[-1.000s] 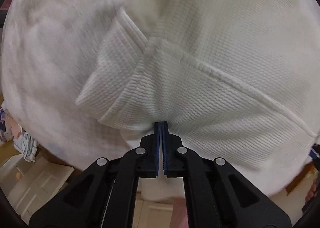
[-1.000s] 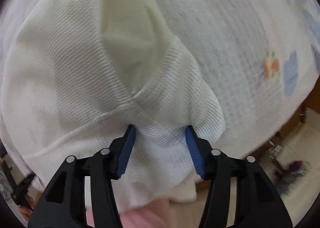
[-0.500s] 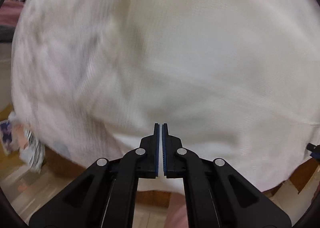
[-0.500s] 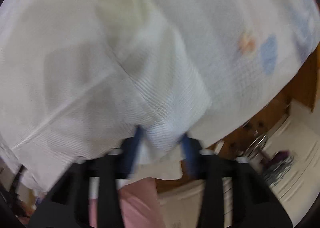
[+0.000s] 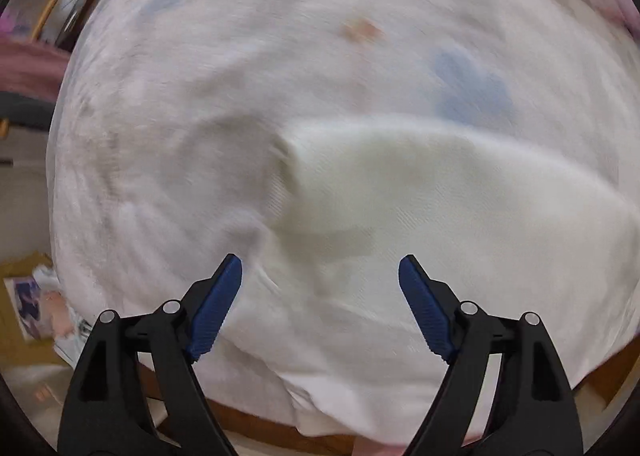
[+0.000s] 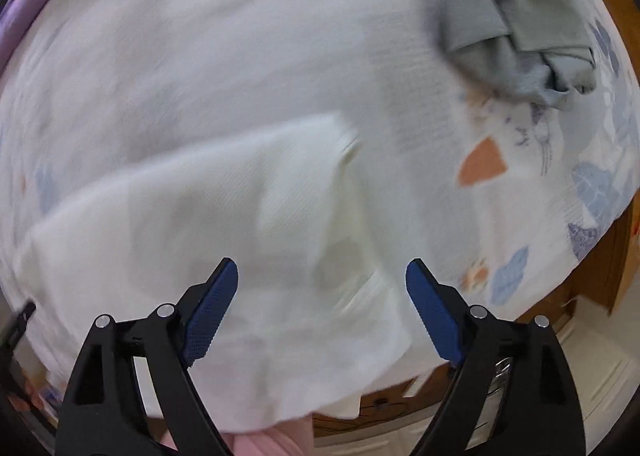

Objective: Fold large clothes

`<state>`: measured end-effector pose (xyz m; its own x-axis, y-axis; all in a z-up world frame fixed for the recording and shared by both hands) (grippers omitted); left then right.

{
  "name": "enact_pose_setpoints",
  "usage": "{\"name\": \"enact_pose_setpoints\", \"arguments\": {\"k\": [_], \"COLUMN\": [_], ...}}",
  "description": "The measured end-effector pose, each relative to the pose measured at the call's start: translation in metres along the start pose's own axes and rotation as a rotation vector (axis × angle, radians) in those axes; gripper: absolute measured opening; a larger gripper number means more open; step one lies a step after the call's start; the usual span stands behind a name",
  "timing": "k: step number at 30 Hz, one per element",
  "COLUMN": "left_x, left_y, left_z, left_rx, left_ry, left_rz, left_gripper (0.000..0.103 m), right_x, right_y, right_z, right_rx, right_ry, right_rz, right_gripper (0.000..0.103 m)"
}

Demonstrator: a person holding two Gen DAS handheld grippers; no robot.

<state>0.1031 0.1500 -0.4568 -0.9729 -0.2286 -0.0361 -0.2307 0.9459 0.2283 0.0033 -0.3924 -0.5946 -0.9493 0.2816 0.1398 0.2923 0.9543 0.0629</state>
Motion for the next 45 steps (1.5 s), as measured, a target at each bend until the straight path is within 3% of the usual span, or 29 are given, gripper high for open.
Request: {"name": "enact_pose_setpoints", "arguments": {"k": [2, 5, 7, 8, 9, 10, 12, 14, 17, 20, 22, 26, 28, 29, 30, 31, 32, 33, 35, 40, 43, 45], "left_x": [-0.019, -0.056, -0.063, -0.062, -0.064, -0.066, -0.067, -0.061, -0.056, -0.057, -0.064, -0.099, -0.128, -0.146, -0.163, -0.178, -0.188, -0.196, -0.194, -0.12, -0.049, 0.008], "left_y": [0.017, 0.017, 0.012, 0.004, 0.0, 0.001, 0.004, -0.002, -0.003, 0.008, 0.012, 0.016, 0.011, 0.006, 0.004, 0.006, 0.01, 0.009, 0.008, 0.011, 0.013, 0.013], "left_z": [0.011, 0.035, 0.061, 0.075, 0.084, 0.087, 0.09, 0.075, 0.045, 0.016, -0.001, -0.027, -0.039, -0.041, -0.038, -0.035, -0.031, -0.027, -0.024, 0.003, 0.018, 0.033], "left_rx": [0.068, 0.198, 0.269, 0.309, 0.326, 0.322, 0.318, 0.316, 0.313, 0.347, 0.339, 0.364, 0.358, 0.342, 0.294, 0.227, 0.158, 0.119, 0.135, 0.152, 0.145, 0.149], "left_ry": [0.043, 0.096, 0.176, 0.221, 0.229, 0.215, 0.188, 0.164, 0.126, 0.09, 0.063, 0.004, -0.048, -0.062, -0.076, -0.094, -0.096, -0.077, -0.036, 0.092, 0.214, 0.345], "left_rz": [-0.079, -0.201, -0.27, -0.3, -0.314, -0.341, -0.393, -0.408, -0.437, -0.506, -0.511, -0.497, -0.456, -0.414, -0.374, -0.355, -0.333, -0.3, -0.27, -0.296, -0.34, -0.425], "left_gripper": [0.09, 0.09, 0.089, 0.083, 0.068, 0.067, 0.05, 0.031, 0.025, 0.024, 0.024, 0.024, 0.025, 0.032, 0.049, 0.061, 0.08, 0.08, 0.08, 0.081, 0.084, 0.085], "right_x": [-0.012, -0.039, -0.048, -0.052, -0.053, -0.057, -0.061, -0.042, -0.046, -0.06, -0.08, -0.118, -0.144, -0.151, -0.167, -0.179, -0.199, -0.195, -0.167, -0.101, -0.036, 0.015], "right_y": [-0.005, 0.0, 0.01, 0.012, 0.017, 0.02, 0.04, 0.041, 0.054, 0.063, 0.068, 0.09, 0.095, 0.085, 0.086, 0.071, 0.065, 0.054, 0.03, 0.01, -0.005, -0.008], "right_z": [0.004, 0.028, 0.054, 0.061, 0.063, 0.06, 0.044, 0.028, -0.008, -0.052, -0.069, -0.1, -0.101, -0.077, -0.075, -0.072, -0.045, -0.046, -0.05, -0.009, 0.016, 0.036], "right_rx": [-0.071, -0.176, -0.205, -0.204, -0.193, -0.187, -0.275, -0.272, -0.254, -0.356, -0.417, -0.412, -0.426, -0.418, -0.382, -0.287, -0.209, -0.182, -0.171, -0.104, -0.114, -0.161], "right_ry": [0.032, 0.109, 0.187, 0.196, 0.175, 0.15, 0.076, 0.067, 0.024, -0.037, -0.053, -0.11, -0.137, -0.132, -0.116, -0.114, -0.125, -0.14, -0.147, -0.041, 0.04, 0.116], "right_rz": [0.082, 0.171, 0.188, 0.191, 0.204, 0.217, 0.263, 0.321, 0.321, 0.34, 0.353, 0.314, 0.3, 0.286, 0.249, 0.224, 0.214, 0.193, 0.151, 0.13, 0.188, 0.258], "right_gripper": [0.094, 0.095, 0.095, 0.094, 0.094, 0.09, 0.04, 0.028, 0.022, 0.021, 0.021, 0.02, 0.02, 0.025, 0.041, 0.052, 0.075, 0.087, 0.087, 0.087, 0.087, 0.086]}}
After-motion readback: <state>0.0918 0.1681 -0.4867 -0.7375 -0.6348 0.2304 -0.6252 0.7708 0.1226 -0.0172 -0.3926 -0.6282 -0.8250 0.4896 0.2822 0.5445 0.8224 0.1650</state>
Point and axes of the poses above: each gripper's, at about its wrist camera, not at the fingertips, and z roughly the way its jaws point, y to its left, x to its underside, the point moved 9 cm from there along z, roughly the way its jaws point, and after that the axes turned 2 degrees about -x, right-handed, at the moved point
